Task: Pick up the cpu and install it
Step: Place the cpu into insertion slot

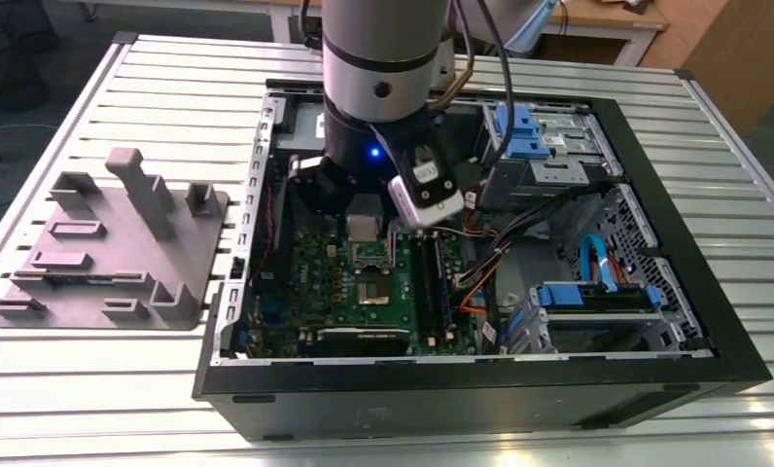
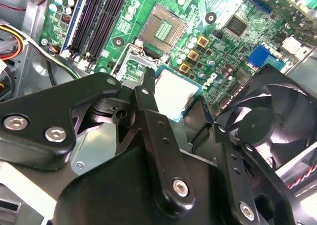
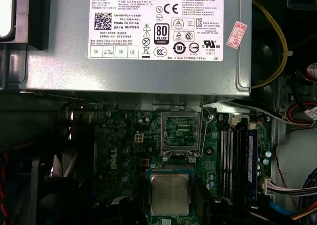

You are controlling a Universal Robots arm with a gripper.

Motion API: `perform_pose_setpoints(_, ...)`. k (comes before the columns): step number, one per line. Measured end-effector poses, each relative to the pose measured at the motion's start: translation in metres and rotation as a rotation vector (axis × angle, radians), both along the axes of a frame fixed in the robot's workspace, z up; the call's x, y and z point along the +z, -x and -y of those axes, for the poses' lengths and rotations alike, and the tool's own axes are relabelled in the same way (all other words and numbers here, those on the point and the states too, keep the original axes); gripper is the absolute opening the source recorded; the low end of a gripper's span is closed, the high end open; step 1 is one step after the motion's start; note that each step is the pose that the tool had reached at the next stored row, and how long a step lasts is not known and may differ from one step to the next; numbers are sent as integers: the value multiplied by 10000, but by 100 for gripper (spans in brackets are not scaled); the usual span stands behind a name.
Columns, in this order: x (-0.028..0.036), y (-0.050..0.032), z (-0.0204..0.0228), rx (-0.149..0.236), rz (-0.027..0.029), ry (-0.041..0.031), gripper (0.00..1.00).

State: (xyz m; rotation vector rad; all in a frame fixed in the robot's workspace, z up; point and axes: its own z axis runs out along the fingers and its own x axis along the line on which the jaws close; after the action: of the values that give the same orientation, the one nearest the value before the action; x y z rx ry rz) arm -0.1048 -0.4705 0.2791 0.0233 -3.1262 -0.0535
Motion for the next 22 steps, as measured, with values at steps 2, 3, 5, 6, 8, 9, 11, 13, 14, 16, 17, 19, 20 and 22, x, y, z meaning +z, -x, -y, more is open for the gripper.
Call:
perform_pose_setpoints(2,-6,0,7,0,0,-1,47)
perform_pose_setpoints(3,-9,0,11,0,0,-1,47)
perform_pose_setpoints(5,-16,0,18,0,1,-2,47)
perform_pose_setpoints(6,-20,0,20,-1,2,-2,47)
perform_pose_setpoints(8,-31,0,26,0,0,0,47)
perform_pose_setpoints(9,-41,0,29,0,1,-1,47)
perform_pose_setpoints(11,-56,0,37,0,-1,2,47)
perform_pose_setpoints(13,-73,-1,45,1,0,0,47)
perform_pose_setpoints(14,-84,-4,48,0,1,-2,47)
perform_pose_setpoints(16,-103,-14,53,0,0,-1,47)
perform_pose_setpoints(17,-112,-21,55,0,0,0,47)
perform_pose_setpoints(19,-129,-38,59,0,0,0,47)
perform_pose_setpoints(20,-138,-46,61,0,0,0,47)
perform_pose_setpoints(22,-157,-60,63,0,0,0,47)
